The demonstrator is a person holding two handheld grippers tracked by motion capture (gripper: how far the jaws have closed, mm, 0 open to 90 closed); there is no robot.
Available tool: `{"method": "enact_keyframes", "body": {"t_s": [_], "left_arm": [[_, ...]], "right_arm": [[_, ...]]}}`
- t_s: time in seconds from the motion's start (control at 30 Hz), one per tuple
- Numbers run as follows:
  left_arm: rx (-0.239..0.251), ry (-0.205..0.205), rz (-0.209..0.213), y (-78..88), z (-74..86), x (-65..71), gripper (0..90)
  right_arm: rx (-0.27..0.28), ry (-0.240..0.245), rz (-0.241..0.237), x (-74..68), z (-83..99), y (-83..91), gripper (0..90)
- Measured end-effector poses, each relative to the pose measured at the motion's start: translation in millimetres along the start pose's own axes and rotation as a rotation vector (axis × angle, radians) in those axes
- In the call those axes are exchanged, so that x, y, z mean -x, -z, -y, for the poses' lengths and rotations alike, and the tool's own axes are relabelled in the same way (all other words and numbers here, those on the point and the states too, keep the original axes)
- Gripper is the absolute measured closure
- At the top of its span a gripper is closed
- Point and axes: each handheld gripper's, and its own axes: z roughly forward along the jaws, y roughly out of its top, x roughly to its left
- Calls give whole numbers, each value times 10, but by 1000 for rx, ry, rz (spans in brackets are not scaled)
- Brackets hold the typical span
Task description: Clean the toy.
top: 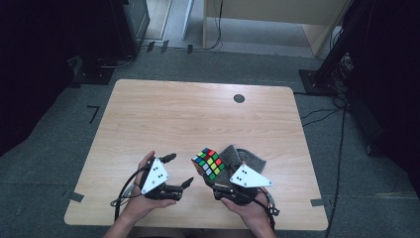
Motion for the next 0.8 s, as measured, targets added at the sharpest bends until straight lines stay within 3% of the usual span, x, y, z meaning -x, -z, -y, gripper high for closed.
{"method": "enact_keyframes", "body": {"t_s": [0.07,0.27,0.5,0.67,0.8], "left_arm": [[-1,-45,-1,-13,0,59,108],[27,-103,24,1,-25,141,132],[20,-208,0,-13,-31,251,170],[35,-241,-23,-12,-32,298,240],[45,-266,-33,-6,-19,318,318]], "right_arm": [[-7,-38,-30,-14,-12,-6,343],[-58,-109,-76,-73,-31,-56,343],[-110,-193,-119,-51,-5,-103,341],[-117,-263,-180,-30,-6,-109,342],[-124,-288,-198,-29,5,-132,339]]}}
